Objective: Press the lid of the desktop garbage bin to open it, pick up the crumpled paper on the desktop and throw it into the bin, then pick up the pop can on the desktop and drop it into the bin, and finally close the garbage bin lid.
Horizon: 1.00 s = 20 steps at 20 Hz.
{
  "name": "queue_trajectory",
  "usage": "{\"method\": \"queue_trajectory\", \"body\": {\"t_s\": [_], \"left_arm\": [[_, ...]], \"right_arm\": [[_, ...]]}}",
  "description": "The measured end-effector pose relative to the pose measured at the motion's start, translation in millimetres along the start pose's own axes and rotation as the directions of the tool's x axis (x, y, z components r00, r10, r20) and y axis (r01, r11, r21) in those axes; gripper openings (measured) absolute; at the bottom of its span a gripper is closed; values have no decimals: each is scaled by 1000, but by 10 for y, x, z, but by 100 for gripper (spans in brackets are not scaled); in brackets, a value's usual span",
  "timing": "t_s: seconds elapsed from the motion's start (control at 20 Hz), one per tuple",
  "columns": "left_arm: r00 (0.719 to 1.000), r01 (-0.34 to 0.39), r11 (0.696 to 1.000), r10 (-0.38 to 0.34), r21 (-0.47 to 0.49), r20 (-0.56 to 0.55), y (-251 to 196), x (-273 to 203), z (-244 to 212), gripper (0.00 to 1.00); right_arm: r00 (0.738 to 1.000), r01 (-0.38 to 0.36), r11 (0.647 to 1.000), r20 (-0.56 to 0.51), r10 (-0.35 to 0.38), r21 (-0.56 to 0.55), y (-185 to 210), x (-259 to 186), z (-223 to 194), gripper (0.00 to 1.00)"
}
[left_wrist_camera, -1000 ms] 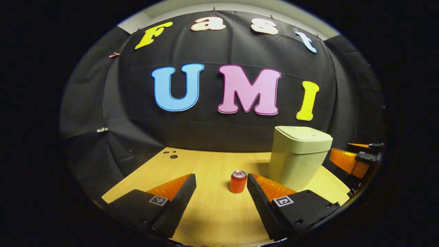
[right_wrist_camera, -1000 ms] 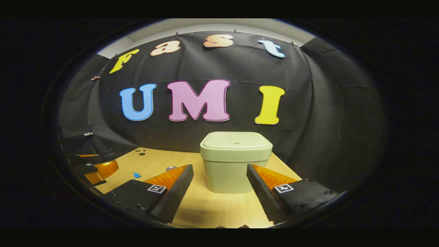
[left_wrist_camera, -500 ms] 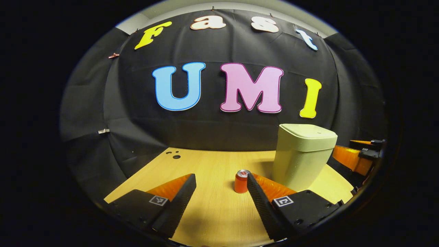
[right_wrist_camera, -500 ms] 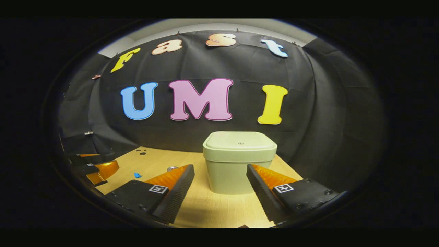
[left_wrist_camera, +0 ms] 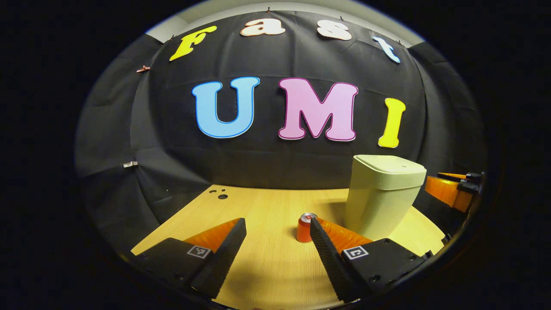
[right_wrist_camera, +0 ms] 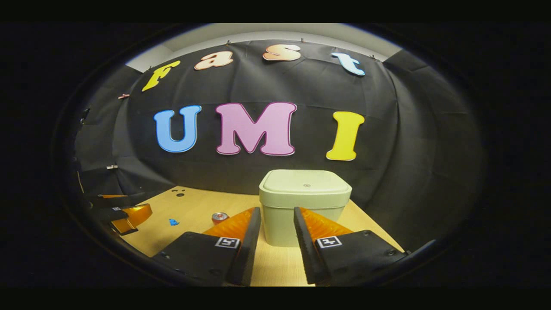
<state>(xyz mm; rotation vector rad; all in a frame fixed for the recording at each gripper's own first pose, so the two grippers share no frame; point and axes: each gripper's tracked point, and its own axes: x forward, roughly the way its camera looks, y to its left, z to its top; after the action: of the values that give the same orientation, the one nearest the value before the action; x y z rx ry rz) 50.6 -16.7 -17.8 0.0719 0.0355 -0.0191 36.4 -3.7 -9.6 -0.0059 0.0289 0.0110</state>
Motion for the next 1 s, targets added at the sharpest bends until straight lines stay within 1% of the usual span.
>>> {"method": "queue_trajectory", "body": {"t_s": [0.05,0.15,0.2,0.25,0.35,0.4,0.45,0.5,0.55,0.6,0.65,0.9,1.0], "left_arm": [[1000,-4,1000,4,1,1,20,5,-10,95],[1000,-4,1000,4,5,1,37,18,-14,95],[1000,-6,1000,6,6,-2,47,26,-24,96],[1000,-6,1000,6,5,-6,57,36,-46,96],[1000,-6,1000,6,3,-13,74,42,-63,95],[1000,-9,1000,9,3,-14,86,44,-68,96],[1000,-13,1000,13,5,-12,103,44,-73,95],[1000,-20,1000,20,7,-9,129,48,-56,95],[1000,-23,1000,23,8,-9,145,57,-70,96],[1000,-26,1000,26,6,-11,160,74,-71,95],[999,-28,1000,28,4,-15,170,73,-90,96],[999,-36,999,36,-5,-25,210,87,-118,96],[999,-43,999,43,-3,-25,229,86,-130,95]], "right_arm": [[1000,-3,1000,-4,3,1,7,1,-16,36],[1000,-3,1000,-5,3,3,16,10,-12,19],[1000,-17,1000,-11,17,8,65,5,-9,16],[1000,-14,1000,-27,14,6,74,63,-58,13],[999,-38,999,-33,38,4,132,-16,-80,8],[998,-45,999,-38,45,5,144,27,-84,6],[998,-54,998,-41,55,9,173,20,-86,9],[997,-60,998,-41,61,10,183,26,-87,2],[997,-63,998,-43,64,10,186,29,-91,2],[996,-75,997,-45,75,14,206,39,-91,9],[996,-78,997,-48,79,20,216,49,-102,6],[988,-132,990,-70,136,49,309,95,-27,5],[988,-132,990,-76,136,54,287,154,43,6]]}}
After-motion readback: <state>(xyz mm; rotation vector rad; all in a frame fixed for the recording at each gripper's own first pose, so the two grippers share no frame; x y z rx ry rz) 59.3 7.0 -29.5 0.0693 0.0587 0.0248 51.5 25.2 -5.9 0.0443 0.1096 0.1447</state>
